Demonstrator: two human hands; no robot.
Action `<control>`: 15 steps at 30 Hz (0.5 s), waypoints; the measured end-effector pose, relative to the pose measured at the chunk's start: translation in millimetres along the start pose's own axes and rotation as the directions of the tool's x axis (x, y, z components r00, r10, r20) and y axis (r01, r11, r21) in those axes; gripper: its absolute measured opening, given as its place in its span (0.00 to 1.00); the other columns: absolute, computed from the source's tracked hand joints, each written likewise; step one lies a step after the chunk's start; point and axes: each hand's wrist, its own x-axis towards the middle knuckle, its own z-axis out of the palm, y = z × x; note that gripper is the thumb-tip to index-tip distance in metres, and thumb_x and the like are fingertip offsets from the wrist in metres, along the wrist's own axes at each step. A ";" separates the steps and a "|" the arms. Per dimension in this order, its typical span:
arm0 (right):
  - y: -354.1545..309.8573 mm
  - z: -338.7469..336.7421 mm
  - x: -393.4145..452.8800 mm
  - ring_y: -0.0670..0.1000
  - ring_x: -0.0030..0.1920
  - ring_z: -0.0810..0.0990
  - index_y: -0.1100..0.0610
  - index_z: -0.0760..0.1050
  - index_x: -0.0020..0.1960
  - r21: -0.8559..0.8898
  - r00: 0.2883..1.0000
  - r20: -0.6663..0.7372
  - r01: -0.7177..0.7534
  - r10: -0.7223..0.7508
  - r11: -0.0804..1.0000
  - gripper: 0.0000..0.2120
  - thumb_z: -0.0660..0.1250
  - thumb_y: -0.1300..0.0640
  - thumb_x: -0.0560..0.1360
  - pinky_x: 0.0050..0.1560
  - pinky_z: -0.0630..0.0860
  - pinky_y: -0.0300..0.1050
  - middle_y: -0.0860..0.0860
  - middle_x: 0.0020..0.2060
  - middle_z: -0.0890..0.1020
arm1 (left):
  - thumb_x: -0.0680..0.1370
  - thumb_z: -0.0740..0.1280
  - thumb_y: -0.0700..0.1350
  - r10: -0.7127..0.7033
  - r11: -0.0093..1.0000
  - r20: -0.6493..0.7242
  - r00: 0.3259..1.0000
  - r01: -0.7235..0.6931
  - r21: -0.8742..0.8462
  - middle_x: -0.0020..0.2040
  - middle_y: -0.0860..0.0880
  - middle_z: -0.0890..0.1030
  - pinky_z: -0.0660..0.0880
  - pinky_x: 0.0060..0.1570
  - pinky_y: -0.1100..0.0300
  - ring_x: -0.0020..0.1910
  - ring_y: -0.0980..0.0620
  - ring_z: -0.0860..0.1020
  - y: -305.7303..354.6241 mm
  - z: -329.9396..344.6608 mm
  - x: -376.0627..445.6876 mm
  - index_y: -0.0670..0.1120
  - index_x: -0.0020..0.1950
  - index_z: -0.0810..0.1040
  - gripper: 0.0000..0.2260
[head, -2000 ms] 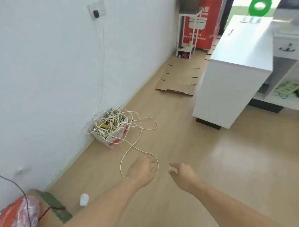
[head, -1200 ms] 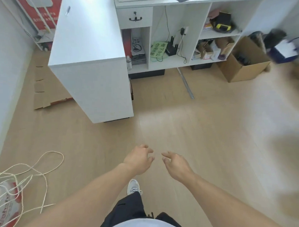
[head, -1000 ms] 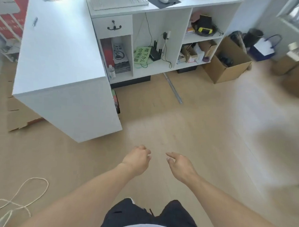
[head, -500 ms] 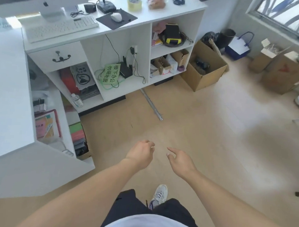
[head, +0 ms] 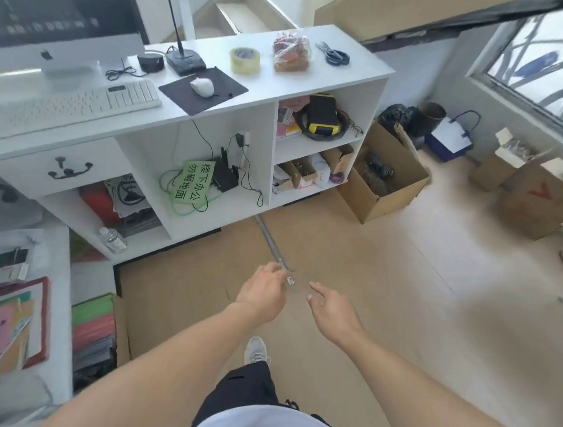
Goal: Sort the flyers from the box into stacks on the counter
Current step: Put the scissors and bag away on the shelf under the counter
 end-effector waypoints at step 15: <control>-26.8 -125.5 248.6 0.49 0.76 0.67 0.55 0.71 0.75 0.014 0.999 0.025 0.022 -0.023 1.000 0.21 0.62 0.54 0.83 0.73 0.57 0.36 0.51 0.74 0.72 | 0.85 0.56 0.46 -0.029 1.000 -0.020 0.999 0.028 -0.007 0.74 0.51 0.68 0.68 0.68 0.53 0.74 0.49 0.65 25.4 -93.7 265.0 0.52 0.74 0.72 0.17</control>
